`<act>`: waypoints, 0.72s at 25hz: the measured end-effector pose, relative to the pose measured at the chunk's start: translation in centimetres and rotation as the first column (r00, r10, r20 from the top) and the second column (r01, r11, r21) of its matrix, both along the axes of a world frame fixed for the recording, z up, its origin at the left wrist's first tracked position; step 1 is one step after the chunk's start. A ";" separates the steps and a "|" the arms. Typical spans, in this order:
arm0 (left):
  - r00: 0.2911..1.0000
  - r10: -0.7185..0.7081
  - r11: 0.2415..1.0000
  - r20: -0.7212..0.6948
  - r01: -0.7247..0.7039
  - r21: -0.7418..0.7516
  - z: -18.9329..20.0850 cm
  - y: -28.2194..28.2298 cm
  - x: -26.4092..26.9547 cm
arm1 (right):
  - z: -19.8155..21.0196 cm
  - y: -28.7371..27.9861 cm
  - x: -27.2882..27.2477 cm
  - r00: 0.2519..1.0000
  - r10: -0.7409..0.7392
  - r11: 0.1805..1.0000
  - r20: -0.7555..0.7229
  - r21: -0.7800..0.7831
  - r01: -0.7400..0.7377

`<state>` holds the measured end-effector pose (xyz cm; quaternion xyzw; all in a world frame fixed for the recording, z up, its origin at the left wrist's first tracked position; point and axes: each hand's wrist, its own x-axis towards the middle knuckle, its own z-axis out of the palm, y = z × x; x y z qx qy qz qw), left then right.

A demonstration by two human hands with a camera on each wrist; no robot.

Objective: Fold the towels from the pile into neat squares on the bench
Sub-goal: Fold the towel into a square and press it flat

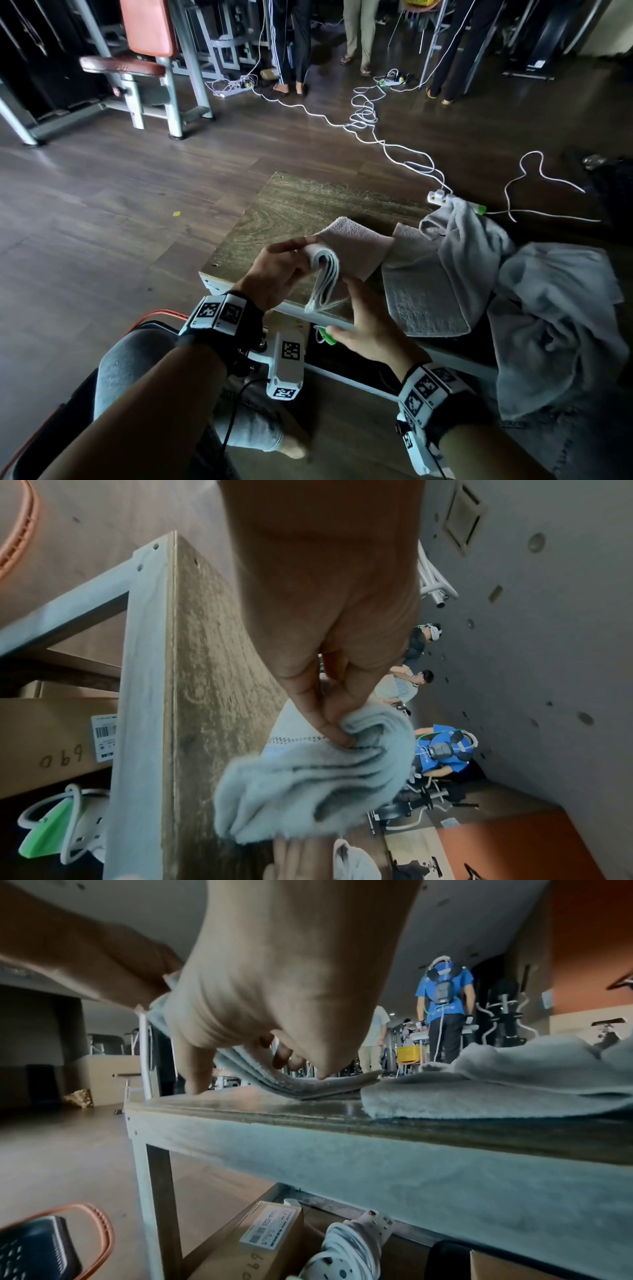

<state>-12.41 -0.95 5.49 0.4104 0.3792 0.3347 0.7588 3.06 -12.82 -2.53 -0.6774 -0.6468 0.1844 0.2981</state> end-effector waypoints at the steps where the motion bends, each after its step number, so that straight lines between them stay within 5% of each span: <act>1: 1.000 -0.022 1.000 0.001 0.022 0.009 0.1 -0.3 0.3 | -0.4 0.1 -0.3 0.998 -0.020 1.000 0.056 0.014 0.020; 5: 1.000 0.024 0.999 -0.005 -0.024 0.025 0.1 -0.9 1.4 | -0.5 1.3 -1.7 0.985 -0.152 0.967 -0.080 0.195 0.165; 7: 0.985 0.114 0.984 -0.133 -0.093 0.149 -0.2 -0.3 1.2 | -0.3 1.4 -2.1 0.973 -0.189 0.942 -0.131 0.256 0.217; 10: 0.884 0.284 0.876 -0.372 -0.081 0.475 -1.3 0.5 0.0 | 0.4 1.1 -1.3 0.920 -0.242 0.946 -0.309 0.134 0.294; 13: 0.903 0.236 0.873 -0.358 -0.035 0.487 -2.7 0.6 -0.6 | 1.1 0.9 0.6 0.857 -0.284 0.937 -0.429 0.064 0.343; 18: 0.821 0.115 0.885 -0.559 0.171 0.433 -5.3 0.0 0.0 | 0.2 1.4 2.3 0.837 -0.378 0.925 -0.396 -0.130 0.356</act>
